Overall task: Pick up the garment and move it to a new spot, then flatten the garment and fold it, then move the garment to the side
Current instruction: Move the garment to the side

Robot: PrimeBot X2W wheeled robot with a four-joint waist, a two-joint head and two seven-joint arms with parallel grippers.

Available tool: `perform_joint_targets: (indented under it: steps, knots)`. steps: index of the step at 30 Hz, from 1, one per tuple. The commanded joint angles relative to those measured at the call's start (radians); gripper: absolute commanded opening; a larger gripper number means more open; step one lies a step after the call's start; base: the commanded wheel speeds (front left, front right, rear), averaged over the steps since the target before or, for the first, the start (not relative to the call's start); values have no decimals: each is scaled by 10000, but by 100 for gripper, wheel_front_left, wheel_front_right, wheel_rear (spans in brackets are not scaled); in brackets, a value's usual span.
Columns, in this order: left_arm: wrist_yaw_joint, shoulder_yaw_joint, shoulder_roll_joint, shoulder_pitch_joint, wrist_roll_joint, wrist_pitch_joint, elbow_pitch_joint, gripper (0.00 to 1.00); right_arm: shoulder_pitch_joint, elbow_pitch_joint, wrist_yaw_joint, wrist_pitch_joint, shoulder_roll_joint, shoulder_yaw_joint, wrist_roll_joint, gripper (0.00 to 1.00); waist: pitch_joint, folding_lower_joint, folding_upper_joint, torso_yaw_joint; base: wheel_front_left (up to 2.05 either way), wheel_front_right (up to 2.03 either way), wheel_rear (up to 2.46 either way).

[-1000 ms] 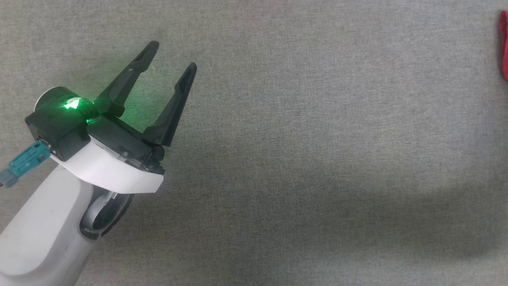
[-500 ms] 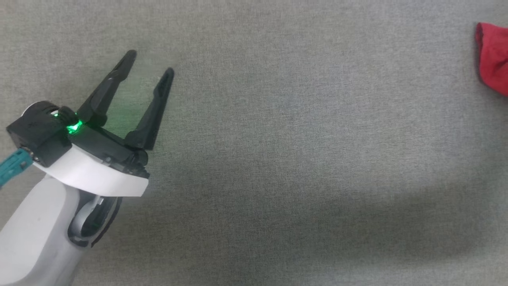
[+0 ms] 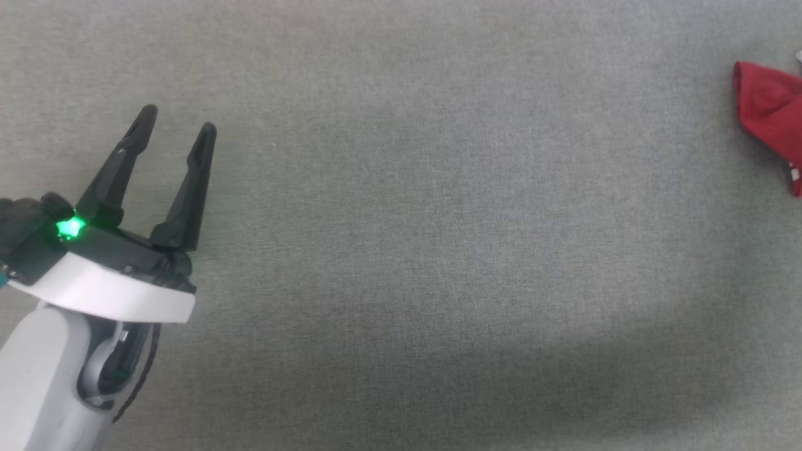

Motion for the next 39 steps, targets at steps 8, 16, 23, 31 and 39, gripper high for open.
perform_joint_targets:
  steps: [8, 16, 23, 31, 39]
  knots:
    - [-19, 984, -147, 758, 368, -42, 255, 100, 481, 544, -10, -1505, 207, 1082, 1172, 100, -780, 0, 0, 291, 0, 0, 0]
    - [-19, 1988, -531, 1447, 674, -42, 666, 100, 1019, 874, -10, -3105, 181, 2187, 2174, 100, -1444, 0, 0, 555, 0, 0, 0]
    - [-19, 2540, -616, 2088, 784, -42, 1012, 100, 1546, 1054, -10, -4340, 165, 2979, 2663, 100, -1947, 0, 0, 710, 0, 0, 0]
    - [-19, 3226, -974, 3013, 934, -41, 1283, 100, 2623, 1236, -10, -5975, 111, 3883, 2808, 100, -2647, 0, 0, 939, 0, 0, 0]
    - [-19, 3634, -1292, 3940, 1068, -42, 1366, 100, 3578, 1515, -10, -6895, 305, 4232, 3248, 100, -3310, 0, 0, 1043, 0, 0, 0]
